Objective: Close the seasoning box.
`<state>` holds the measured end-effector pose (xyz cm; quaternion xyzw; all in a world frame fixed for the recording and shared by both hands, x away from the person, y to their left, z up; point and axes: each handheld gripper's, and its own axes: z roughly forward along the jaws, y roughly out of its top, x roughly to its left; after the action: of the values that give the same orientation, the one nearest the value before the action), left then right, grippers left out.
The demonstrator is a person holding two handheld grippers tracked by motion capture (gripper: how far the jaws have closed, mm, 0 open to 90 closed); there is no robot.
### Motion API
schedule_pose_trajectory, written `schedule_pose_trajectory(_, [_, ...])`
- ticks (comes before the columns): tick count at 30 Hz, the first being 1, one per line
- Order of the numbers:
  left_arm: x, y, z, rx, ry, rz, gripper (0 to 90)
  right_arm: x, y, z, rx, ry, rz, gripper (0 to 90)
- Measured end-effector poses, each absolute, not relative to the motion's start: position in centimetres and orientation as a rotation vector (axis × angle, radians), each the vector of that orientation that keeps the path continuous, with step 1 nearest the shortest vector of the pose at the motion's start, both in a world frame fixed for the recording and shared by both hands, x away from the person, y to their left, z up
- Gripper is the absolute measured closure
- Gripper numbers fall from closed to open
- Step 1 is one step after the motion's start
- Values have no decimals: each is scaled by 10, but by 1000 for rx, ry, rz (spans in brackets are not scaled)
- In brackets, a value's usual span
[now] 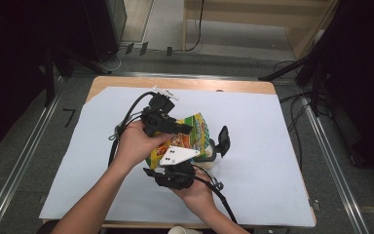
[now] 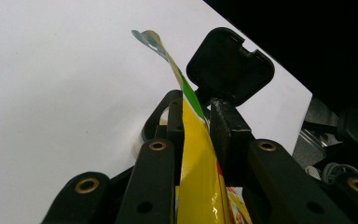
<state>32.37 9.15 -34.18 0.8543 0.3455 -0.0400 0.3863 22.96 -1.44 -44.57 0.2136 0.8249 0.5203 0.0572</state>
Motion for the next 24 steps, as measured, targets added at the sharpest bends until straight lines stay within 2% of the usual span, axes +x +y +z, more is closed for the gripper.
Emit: schedule_pose_trajectory(24, [324,92,-341,2175,882,-101,788,229,-14,-445,652,2507,1574,686])
